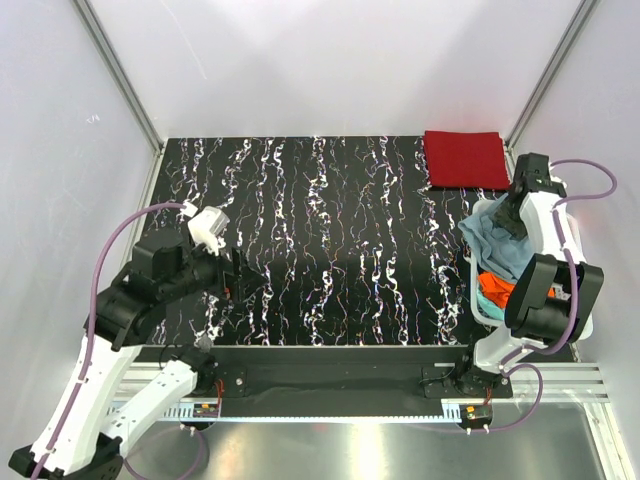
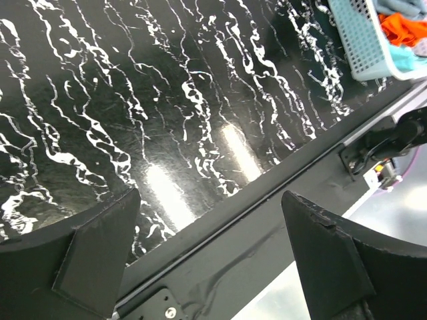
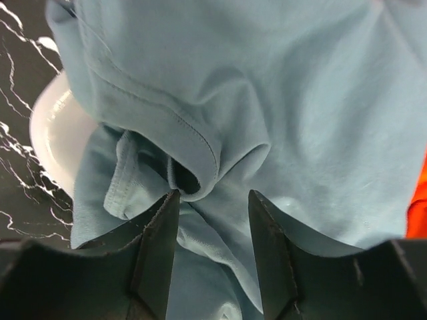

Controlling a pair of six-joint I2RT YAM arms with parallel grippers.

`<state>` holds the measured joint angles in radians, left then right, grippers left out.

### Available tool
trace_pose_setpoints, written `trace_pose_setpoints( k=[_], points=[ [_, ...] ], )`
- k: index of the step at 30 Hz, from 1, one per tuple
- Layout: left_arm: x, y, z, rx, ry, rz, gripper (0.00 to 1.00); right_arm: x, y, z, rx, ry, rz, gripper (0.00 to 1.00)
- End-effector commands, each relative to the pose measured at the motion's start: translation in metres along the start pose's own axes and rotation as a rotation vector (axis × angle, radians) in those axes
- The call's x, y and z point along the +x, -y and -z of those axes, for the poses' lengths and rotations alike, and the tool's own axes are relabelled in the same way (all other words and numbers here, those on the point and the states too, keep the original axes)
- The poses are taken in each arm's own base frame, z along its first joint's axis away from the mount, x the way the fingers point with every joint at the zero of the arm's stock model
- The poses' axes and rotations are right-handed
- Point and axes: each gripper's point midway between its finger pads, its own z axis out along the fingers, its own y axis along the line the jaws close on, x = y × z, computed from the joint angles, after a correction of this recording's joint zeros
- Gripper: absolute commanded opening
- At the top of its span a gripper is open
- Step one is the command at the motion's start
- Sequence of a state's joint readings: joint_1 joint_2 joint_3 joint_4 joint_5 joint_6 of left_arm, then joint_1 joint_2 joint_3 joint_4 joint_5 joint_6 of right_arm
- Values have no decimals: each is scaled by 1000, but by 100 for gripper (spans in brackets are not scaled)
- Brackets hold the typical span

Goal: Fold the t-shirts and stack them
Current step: Grab the tshirt from the pile

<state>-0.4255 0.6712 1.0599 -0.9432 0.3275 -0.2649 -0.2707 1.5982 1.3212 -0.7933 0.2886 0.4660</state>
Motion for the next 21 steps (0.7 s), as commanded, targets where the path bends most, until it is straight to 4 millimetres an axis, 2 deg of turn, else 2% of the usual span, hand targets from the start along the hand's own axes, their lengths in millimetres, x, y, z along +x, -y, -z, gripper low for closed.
trace_pose_setpoints(
  k=[1,3,5,7,8,9,10,12,13,16,18,20,21],
  points=[
    [-13,-2,7,-32,43,-69,94,-3,-9,-2,-45,19,-41,53],
    [-14,-2,8,-34,47,-79,94,4,-5,-11,-12,2,-45,52],
    [-14,0,10,-33,42,-83,94,1,2,-16,28,23,-50,36],
    [-16,2,13,-29,47,-86,94,-16,3,-9,42,72,-39,17],
    [-17,3,15,-27,49,-88,94,-27,2,-1,37,106,-40,0],
    [-16,3,16,-27,47,-82,94,-49,2,14,36,174,-51,0],
    [-16,5,17,-24,49,-81,94,-63,3,24,39,218,-42,0],
    [-16,7,18,-17,49,-66,93,-99,3,64,10,341,-59,0],
    [-17,8,19,-14,48,-60,93,-111,2,79,-7,381,-46,0],
    [-20,13,21,0,50,-29,93,-160,-9,157,-165,575,-93,0],
    [-22,16,22,4,45,1,92,-187,-14,224,-300,725,-140,0],
    [-26,19,23,9,43,25,93,-205,-27,279,-463,827,-148,0],
    [-26,21,24,12,41,52,93,-216,-33,325,-573,901,-148,0]
  ],
)
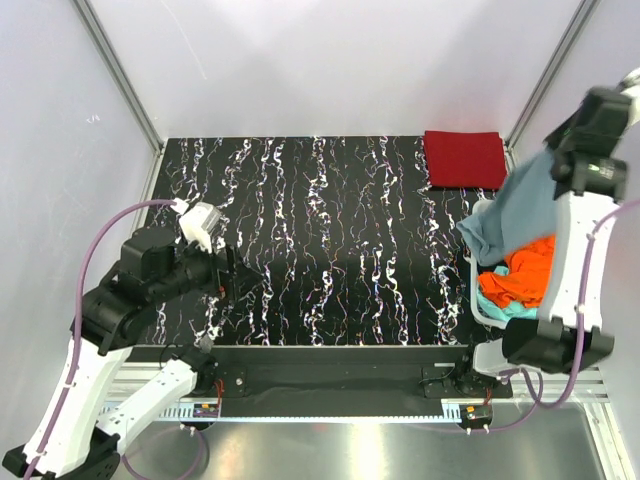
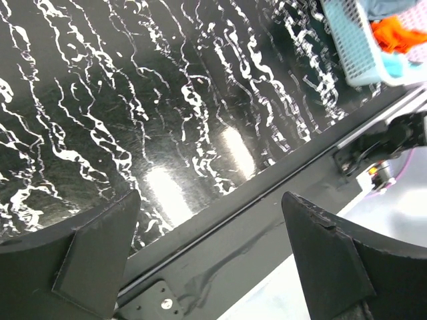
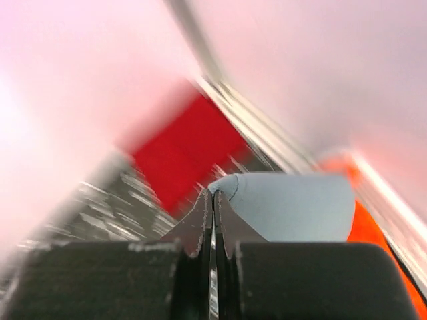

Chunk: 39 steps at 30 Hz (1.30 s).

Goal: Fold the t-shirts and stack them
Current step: Grab the tshirt from the pile, then move the tshirt to the center of the board

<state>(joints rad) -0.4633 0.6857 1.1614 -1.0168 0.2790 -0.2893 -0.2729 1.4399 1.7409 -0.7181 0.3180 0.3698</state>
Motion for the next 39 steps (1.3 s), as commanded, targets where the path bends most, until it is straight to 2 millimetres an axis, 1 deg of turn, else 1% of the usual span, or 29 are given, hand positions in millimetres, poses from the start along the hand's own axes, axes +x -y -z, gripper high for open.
trace_pose_setpoints(
  k=[1,2,3,4,5,8,9,10,12,13,15,16,17,19,21,22,23,25,26,27,28,31,32,33,34,35,36,37,39],
  points=[
    [-15,12,6,27,32,66,93,-141,-64,109,-383,394,-118,0],
    [-15,14,7,32,32,81,93,-158,-75,126,-454,439,-131,0],
    [-14,16,9,37,39,112,93,-184,-91,164,-579,511,-142,0],
    [-14,17,11,36,45,128,93,-197,-104,186,-676,539,-176,0],
    [-12,16,10,34,43,144,94,-228,-115,226,-787,635,-200,0],
    [-6,16,16,28,66,213,95,-263,-147,293,-1100,680,-306,0],
    [-5,17,18,27,76,251,96,-262,-158,309,-1216,654,-313,0],
    [-2,16,20,29,88,264,96,-270,-171,309,-1332,601,-423,0],
    [-3,15,24,18,118,301,96,-276,-177,334,-1502,563,-508,0],
    [-4,16,29,25,138,306,96,-282,-178,352,-1685,505,-625,0],
    [-6,16,34,19,167,334,97,-280,-186,349,-1826,387,-755,0],
    [-6,16,39,22,192,338,97,-273,-196,345,-1898,291,-810,0],
    [-6,15,41,18,203,346,98,-270,-193,373,-1958,297,-776,0],
    [-7,13,45,12,232,366,98,-247,-214,389,-1975,213,-701,0],
    [-10,13,48,11,259,384,99,-228,-228,390,-2022,73,-692,0],
    [-11,13,48,11,268,388,99,-226,-216,417,-2125,86,-685,0],
    [-13,14,49,20,279,388,99,-210,-236,406,-2143,-41,-736,0],
    [-25,20,54,49,320,368,99,-194,-244,422,-2206,-165,-750,0],
    [-30,21,57,51,337,349,99,-185,-242,454,-2270,-221,-715,0],
    [-37,20,58,43,357,340,99,-170,-246,464,-2284,-239,-619,0],
    [-45,23,66,45,384,323,99,-158,-260,460,-2227,-338,-595,0],
    [-63,24,74,25,419,261,99,-136,-249,478,-2229,-474,-461,0],
    [-67,24,75,17,421,229,99,-117,-264,459,-2163,-592,-458,0],
    [-71,25,76,16,424,215,99,-101,-264,461,-2152,-701,-421,0],
    [-77,27,78,13,428,200,99,-100,-245,481,-2205,-693,-384,0],
    [-81,27,80,11,434,165,99,-75,-257,463,-2158,-792,-380,0],
    [-84,29,82,10,439,146,99,-61,-247,470,-2179,-843,-317,0],
    [-93,32,88,11,458,124,99,-59,-224,492,-2252,-817,-259,0],
    [-102,29,99,-23,499,82,99,-25,-215,489,-2237,-922,-171,0]
  ],
)
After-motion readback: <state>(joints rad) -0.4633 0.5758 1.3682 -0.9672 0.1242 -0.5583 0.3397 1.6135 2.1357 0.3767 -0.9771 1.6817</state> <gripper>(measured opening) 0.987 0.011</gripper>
